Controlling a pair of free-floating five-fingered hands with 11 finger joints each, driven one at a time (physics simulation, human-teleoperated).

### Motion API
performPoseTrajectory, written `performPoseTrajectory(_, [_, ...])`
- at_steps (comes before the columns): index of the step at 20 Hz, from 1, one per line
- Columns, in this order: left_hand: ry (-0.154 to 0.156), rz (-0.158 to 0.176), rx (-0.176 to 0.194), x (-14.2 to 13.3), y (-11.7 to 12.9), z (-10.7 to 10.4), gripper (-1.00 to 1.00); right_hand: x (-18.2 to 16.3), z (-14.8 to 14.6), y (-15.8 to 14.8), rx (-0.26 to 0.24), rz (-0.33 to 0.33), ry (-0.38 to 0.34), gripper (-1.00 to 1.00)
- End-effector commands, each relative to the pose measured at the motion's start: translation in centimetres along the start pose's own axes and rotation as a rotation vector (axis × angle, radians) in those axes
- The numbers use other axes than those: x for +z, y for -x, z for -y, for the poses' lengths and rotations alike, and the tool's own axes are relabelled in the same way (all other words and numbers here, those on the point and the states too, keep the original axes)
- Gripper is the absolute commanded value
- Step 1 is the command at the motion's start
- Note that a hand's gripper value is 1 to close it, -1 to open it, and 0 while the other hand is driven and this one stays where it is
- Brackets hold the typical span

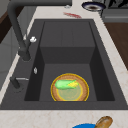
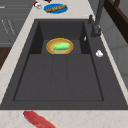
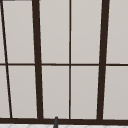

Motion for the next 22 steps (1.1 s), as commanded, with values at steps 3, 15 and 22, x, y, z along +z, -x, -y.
performPoseTrajectory(3, [-0.011,0.028,-0.057,-0.5,3.5,2.6,1.0,0.0,0.0,0.0,0.0,0.0,0.0,0.0])
performPoseTrajectory(15, [-0.016,0.083,0.001,1.4,9.4,6.3,1.0,0.0,0.0,0.0,0.0,0.0,0.0,0.0])
performPoseTrajectory(22, [-0.133,0.111,0.044,1.9,7.9,3.5,1.0,0.0,0.0,0.0,0.0,0.0,0.0,0.0])
